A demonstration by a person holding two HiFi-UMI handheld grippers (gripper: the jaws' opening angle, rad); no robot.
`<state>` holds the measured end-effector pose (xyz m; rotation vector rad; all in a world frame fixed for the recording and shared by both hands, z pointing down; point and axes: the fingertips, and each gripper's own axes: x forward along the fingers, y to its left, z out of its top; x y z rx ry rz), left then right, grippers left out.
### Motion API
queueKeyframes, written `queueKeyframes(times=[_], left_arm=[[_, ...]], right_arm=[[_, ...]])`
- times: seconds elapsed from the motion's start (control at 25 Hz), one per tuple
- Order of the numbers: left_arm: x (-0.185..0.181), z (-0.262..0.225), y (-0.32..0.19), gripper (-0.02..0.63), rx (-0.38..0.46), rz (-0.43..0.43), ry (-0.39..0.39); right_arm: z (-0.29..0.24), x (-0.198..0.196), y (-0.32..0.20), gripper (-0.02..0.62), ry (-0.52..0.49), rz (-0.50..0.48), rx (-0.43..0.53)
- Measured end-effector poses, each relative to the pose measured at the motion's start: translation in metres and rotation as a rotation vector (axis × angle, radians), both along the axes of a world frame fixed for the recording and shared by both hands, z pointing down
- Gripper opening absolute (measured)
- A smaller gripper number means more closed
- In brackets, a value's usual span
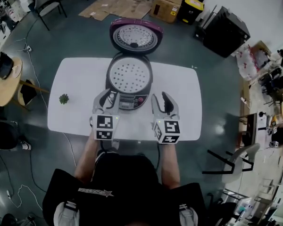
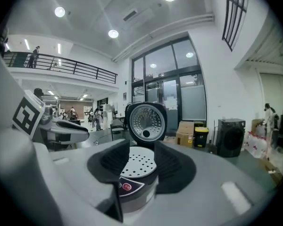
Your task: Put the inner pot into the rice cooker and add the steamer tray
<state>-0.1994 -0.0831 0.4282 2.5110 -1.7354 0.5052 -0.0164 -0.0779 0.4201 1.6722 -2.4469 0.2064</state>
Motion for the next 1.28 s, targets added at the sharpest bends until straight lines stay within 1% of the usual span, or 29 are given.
queueKeyframes(times=[0.08,0.16,0.32,0.56,0.68,0.76,0.8,0.96,1.28], left_arm=[[0.007,-0.005,0.015,0.103,0.015,0.000,0.002],[0.014,-0.012,0.031,0.089,0.031,-0.002,0.008],[0.025,-0.019,0.062,0.053,0.051,-0.013,0.008],[0.036,-0.018,0.103,0.025,0.052,-0.018,0.002],[0.039,-0.014,0.119,0.018,0.045,-0.020,-0.006],[0.040,-0.011,0.126,0.015,0.038,-0.025,-0.009],[0.041,-0.010,0.129,0.015,0.035,-0.027,-0.011],[0.043,-0.009,0.137,0.014,0.031,-0.031,-0.012],[0.049,-0.015,0.138,0.012,0.045,-0.029,-0.016]], right_arm=[[-0.006,0.006,0.014,0.144,-0.002,0.000,0.021],[-0.012,0.011,0.029,0.141,-0.003,-0.002,0.041],[-0.017,0.020,0.060,0.103,0.010,-0.007,0.065],[-0.016,0.029,0.099,0.078,0.022,-0.015,0.079],[-0.013,0.033,0.114,0.051,0.017,-0.013,0.082],[-0.010,0.035,0.120,0.015,0.011,-0.010,0.079],[-0.009,0.036,0.123,0.007,0.007,-0.010,0.075],[-0.007,0.038,0.132,0.006,0.000,-0.015,0.069],[-0.010,0.045,0.134,0.006,0.017,-0.005,0.073]])
